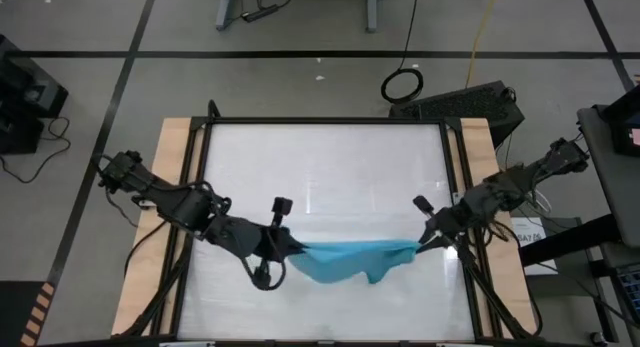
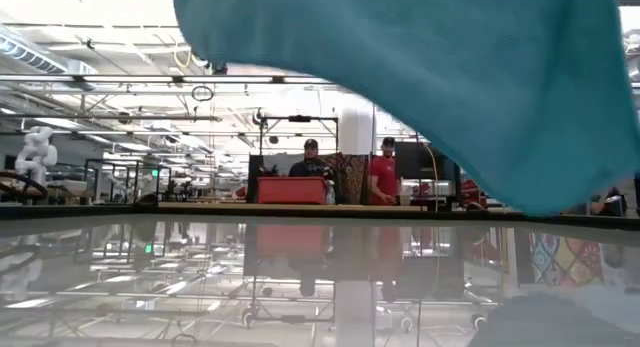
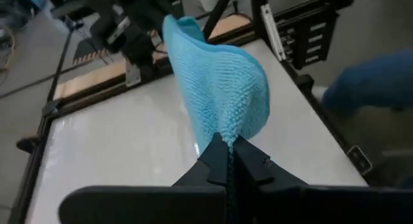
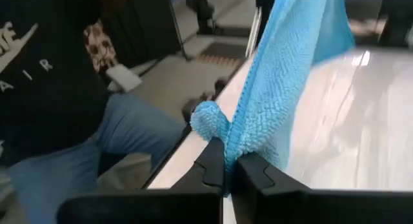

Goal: Roll towel
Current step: Roll the blue microfiber cloth

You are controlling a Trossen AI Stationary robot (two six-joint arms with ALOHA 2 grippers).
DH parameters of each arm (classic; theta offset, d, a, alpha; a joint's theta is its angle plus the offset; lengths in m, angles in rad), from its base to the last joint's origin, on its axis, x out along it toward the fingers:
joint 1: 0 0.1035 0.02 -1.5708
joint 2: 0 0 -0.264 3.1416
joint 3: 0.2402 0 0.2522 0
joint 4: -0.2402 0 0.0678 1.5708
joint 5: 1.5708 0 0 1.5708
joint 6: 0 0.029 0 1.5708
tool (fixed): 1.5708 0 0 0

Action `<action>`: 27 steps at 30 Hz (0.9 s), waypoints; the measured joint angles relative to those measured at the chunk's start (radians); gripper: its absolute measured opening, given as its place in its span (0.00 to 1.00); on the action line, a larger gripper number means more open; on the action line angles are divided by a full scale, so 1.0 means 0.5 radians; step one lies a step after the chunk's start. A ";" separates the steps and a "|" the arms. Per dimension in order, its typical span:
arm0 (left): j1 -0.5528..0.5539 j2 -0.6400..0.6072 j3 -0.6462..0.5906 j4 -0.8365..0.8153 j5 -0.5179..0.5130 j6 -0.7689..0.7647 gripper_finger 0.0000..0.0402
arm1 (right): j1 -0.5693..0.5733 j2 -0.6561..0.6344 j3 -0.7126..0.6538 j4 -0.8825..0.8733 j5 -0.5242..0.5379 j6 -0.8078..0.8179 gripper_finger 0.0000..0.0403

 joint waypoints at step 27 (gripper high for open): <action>0.600 0.076 -1.242 0.737 -0.249 -0.613 0.30 | -0.387 0.820 0.020 -0.722 0.677 0.077 0.00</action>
